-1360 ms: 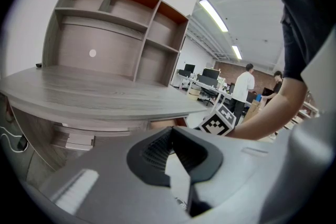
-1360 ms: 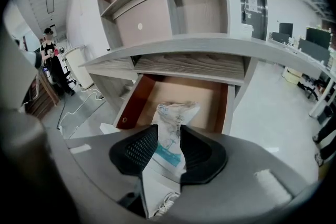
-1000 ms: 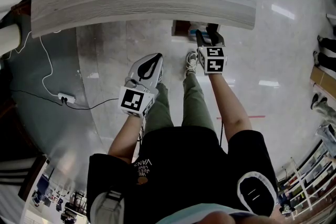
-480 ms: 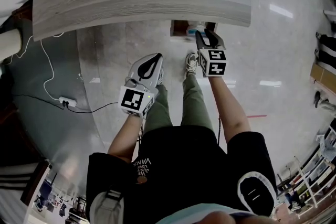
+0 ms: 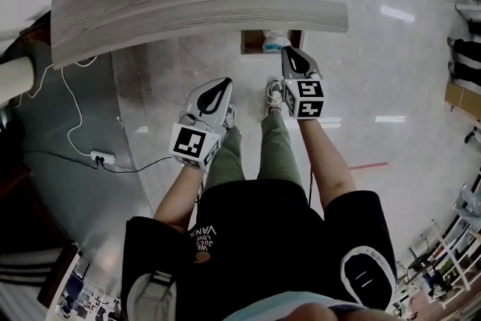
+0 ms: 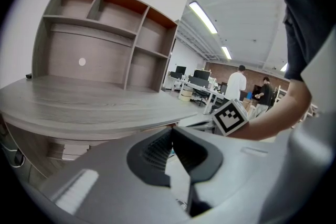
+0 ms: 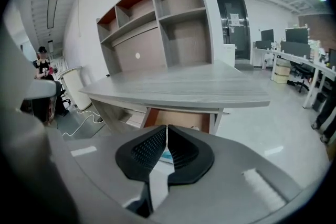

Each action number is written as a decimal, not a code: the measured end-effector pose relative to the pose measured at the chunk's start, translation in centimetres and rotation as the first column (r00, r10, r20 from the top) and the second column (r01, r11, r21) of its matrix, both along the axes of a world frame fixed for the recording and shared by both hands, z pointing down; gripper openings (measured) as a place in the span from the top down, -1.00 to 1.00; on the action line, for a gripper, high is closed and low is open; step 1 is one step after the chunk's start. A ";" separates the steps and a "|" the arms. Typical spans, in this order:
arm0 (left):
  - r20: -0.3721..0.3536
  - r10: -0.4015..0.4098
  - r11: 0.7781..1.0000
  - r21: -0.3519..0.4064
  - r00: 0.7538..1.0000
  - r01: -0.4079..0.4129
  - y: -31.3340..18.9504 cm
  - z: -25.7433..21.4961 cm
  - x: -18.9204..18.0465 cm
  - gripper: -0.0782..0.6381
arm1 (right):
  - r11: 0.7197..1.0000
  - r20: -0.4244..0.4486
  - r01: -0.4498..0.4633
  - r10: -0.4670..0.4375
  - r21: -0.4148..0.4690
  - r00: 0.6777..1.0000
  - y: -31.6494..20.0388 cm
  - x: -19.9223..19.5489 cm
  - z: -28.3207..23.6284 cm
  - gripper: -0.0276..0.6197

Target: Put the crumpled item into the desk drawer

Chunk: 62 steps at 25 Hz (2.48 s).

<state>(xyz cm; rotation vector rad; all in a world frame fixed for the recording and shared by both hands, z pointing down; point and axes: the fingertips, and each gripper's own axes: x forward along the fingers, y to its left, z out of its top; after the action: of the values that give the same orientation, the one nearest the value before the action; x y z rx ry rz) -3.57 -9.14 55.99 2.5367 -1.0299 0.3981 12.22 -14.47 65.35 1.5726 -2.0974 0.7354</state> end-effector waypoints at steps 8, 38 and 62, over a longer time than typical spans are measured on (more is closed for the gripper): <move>0.000 0.045 0.999 0.022 0.999 -0.045 0.8 -1.4 -0.1 0.64 | 0.998 0.021 -0.048 0.047 0.051 0.999 2.0 0.0 -2.9 0.91; -0.040 0.183 0.974 0.143 0.982 -0.176 3.3 -9.0 -0.2 0.64 | 0.950 0.114 -0.164 0.138 0.267 0.984 8.9 -1.7 -16.4 0.91; -0.044 0.150 0.970 0.198 0.988 -0.139 5.0 -13.0 -3.1 0.64 | 0.920 0.119 -0.073 0.029 0.384 0.992 12.3 -4.6 -24.3 0.91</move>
<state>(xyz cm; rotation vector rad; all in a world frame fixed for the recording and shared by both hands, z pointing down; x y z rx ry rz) -6.67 -4.14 42.96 2.7908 -0.9046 0.2717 7.65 -2.18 41.07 1.8317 -2.4049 0.4474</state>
